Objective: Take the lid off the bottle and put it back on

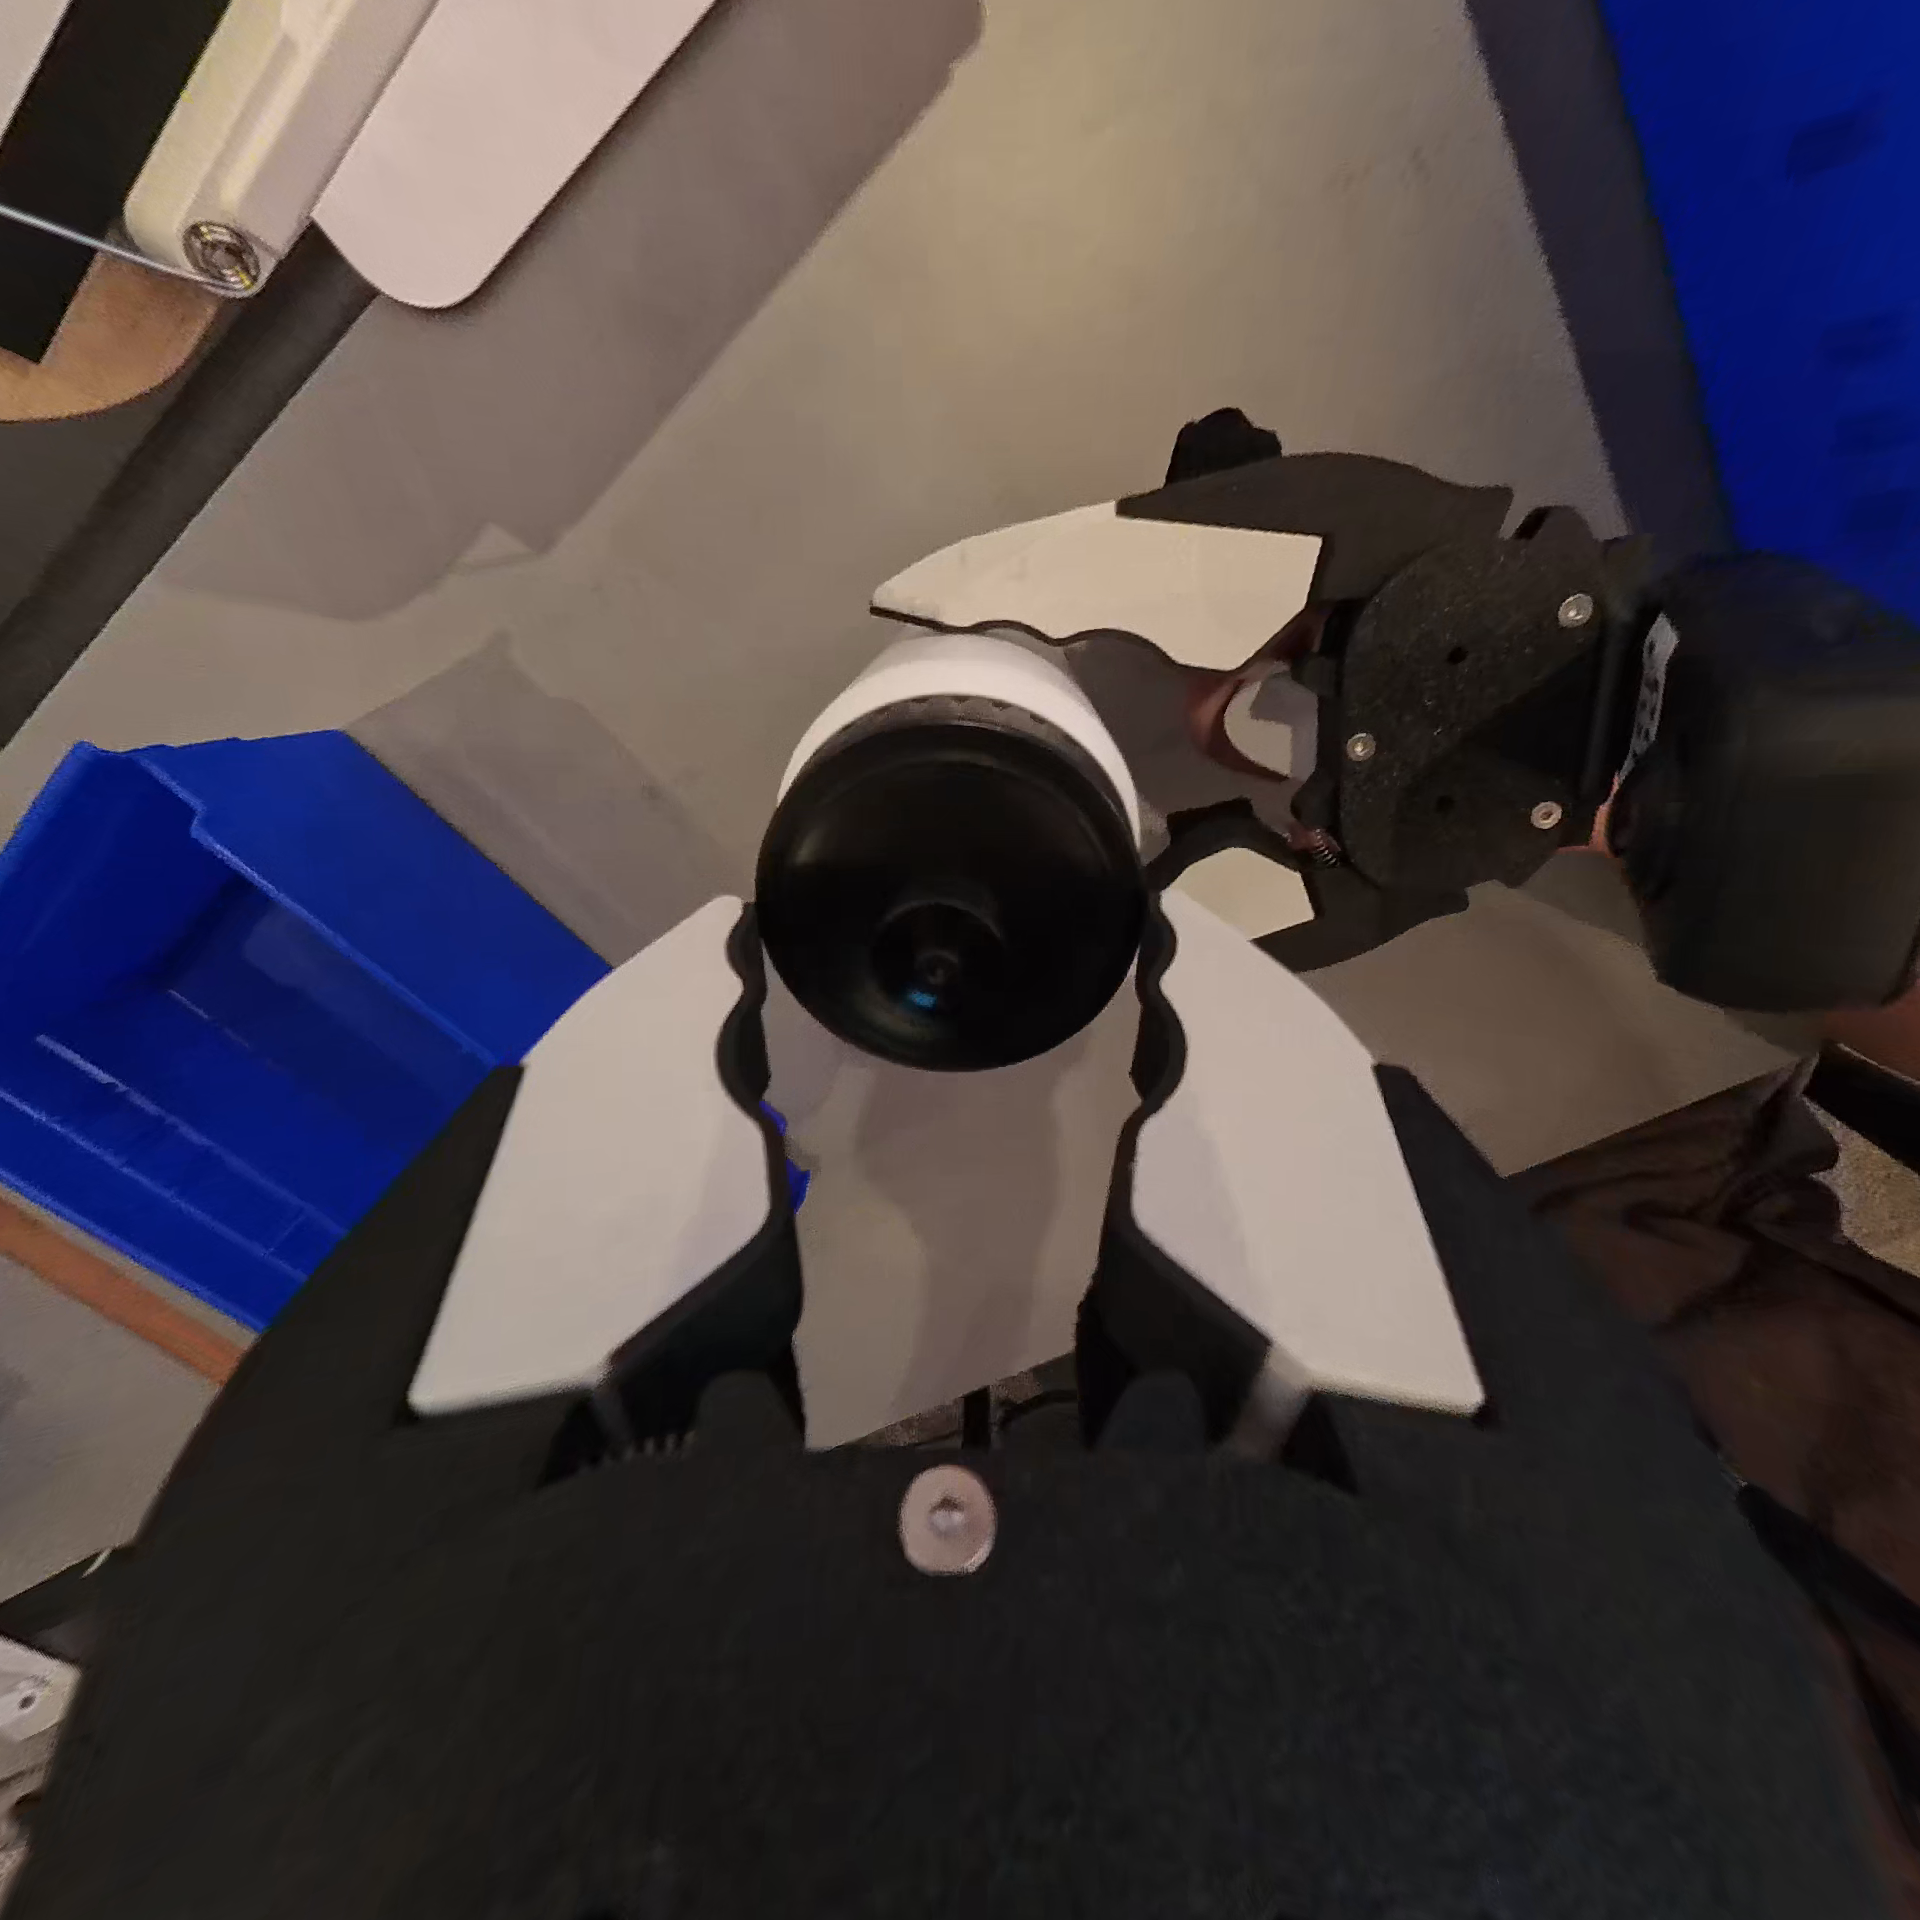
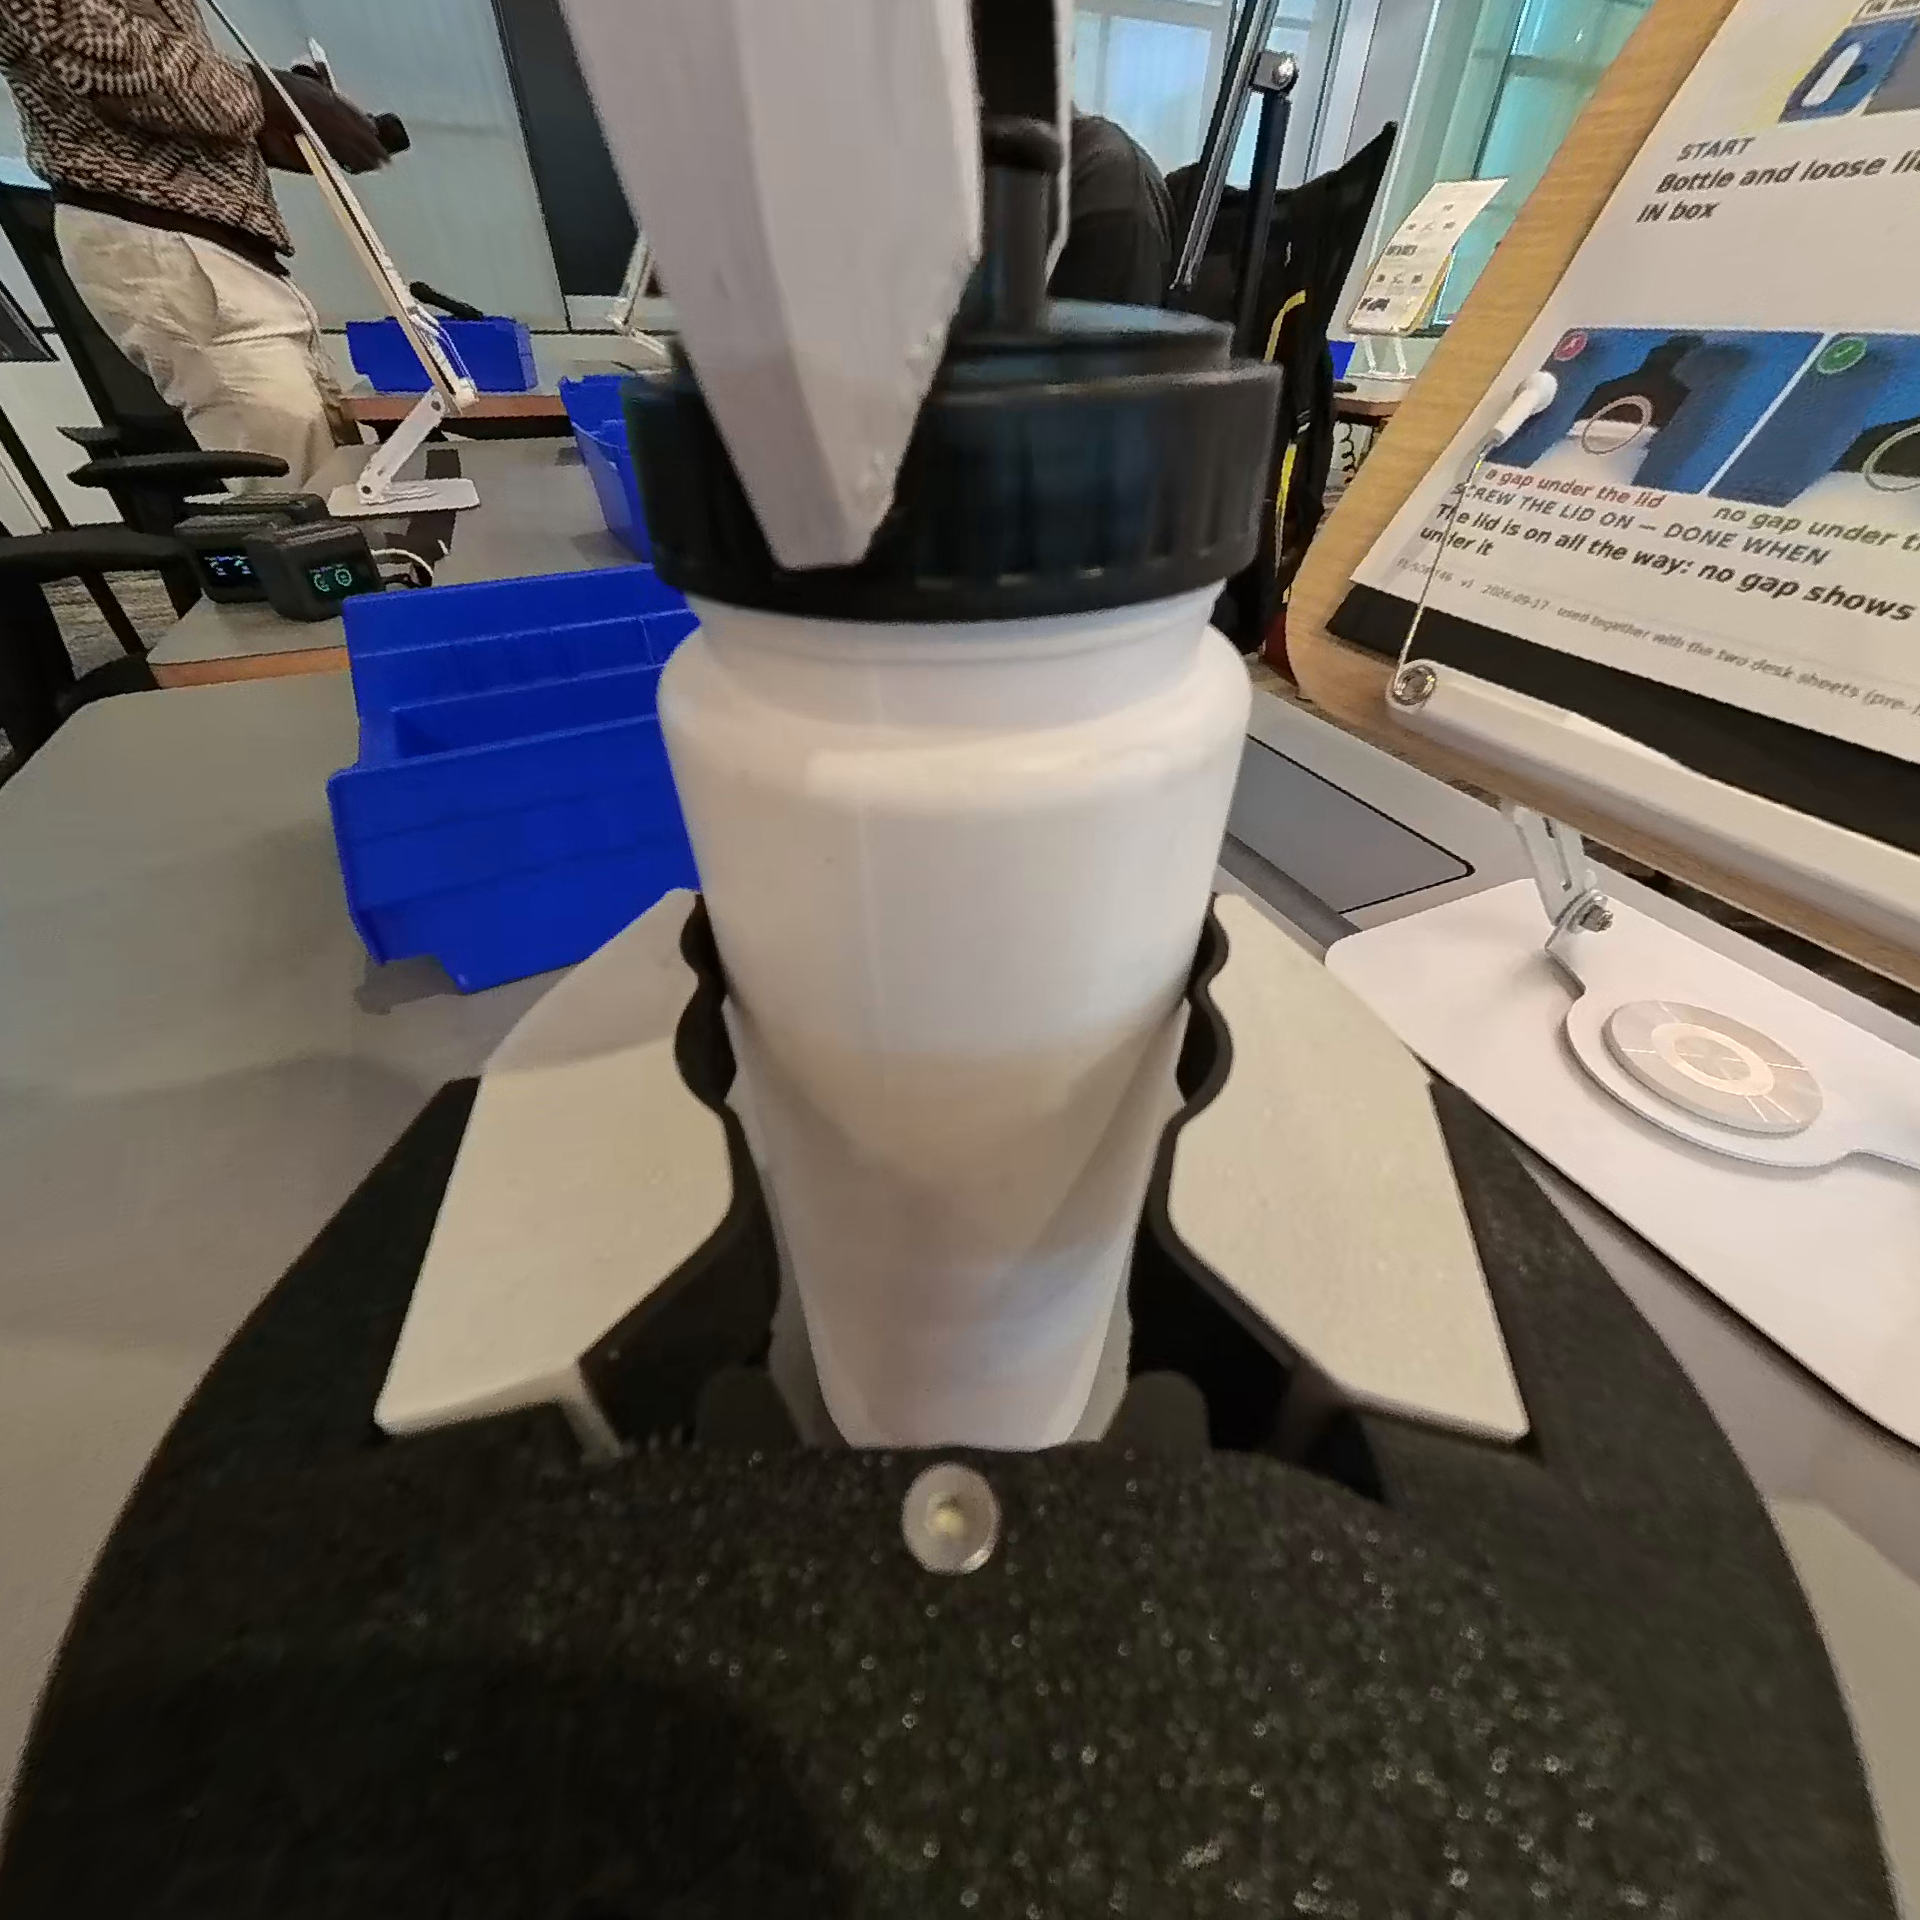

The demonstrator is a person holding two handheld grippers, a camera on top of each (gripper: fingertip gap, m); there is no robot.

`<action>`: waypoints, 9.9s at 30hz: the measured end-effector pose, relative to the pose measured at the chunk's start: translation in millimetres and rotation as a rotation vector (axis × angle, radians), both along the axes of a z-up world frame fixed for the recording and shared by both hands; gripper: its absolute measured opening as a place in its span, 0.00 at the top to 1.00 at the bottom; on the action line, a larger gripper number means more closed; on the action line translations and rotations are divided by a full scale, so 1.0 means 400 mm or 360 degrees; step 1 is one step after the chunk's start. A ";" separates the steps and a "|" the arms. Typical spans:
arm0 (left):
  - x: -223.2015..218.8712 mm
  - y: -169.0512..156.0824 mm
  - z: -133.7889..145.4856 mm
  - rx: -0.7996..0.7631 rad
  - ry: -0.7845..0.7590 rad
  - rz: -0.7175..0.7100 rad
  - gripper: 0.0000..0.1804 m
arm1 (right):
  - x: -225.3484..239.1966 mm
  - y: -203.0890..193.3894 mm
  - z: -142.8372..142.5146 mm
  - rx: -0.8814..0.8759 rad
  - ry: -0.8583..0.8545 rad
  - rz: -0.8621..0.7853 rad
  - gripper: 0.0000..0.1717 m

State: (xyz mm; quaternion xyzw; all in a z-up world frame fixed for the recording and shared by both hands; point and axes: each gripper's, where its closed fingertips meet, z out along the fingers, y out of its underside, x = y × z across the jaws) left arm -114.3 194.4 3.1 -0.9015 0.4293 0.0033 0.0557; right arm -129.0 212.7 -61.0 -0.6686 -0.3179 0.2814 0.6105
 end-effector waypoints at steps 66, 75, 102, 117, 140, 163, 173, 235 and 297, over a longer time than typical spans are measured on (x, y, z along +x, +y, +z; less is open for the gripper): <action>0.001 0.014 -0.023 0.0148 0.0363 -0.1148 0.61 | 0.004 0.001 -0.003 -0.0010 0.0032 0.0013 0.50; 0.032 0.028 0.043 0.0255 -0.0331 -0.0157 0.49 | 0.000 0.000 -0.003 -0.0003 0.0022 0.0011 0.50; 0.018 0.004 0.017 0.0009 0.0022 -0.1017 0.71 | -0.009 -0.003 -0.007 -0.0010 -0.0003 0.0012 0.51; -0.011 0.011 -0.020 0.0018 -0.0092 0.0028 0.55 | -0.009 -0.002 -0.010 -0.0021 -0.0009 0.0008 0.51; -0.009 0.017 0.005 0.0021 0.0053 -0.0560 0.44 | -0.020 -0.006 -0.017 -0.0019 -0.0002 0.0020 0.51; -0.046 0.012 -0.035 0.0081 0.0353 -0.1208 0.59 | -0.024 -0.006 -0.023 -0.0021 -0.0024 0.0022 0.51; -0.040 -0.028 -0.019 0.0021 0.0337 -0.1163 0.48 | -0.025 -0.006 -0.026 -0.0028 -0.0024 0.0022 0.51; -0.009 0.006 -0.032 0.0207 0.0211 -0.1263 0.63 | -0.037 -0.010 -0.039 -0.0040 -0.0046 0.0024 0.52; -0.053 0.011 -0.017 0.0098 0.0152 -0.0765 0.62 | -0.049 -0.006 -0.059 -0.0078 -0.0063 -0.0018 0.53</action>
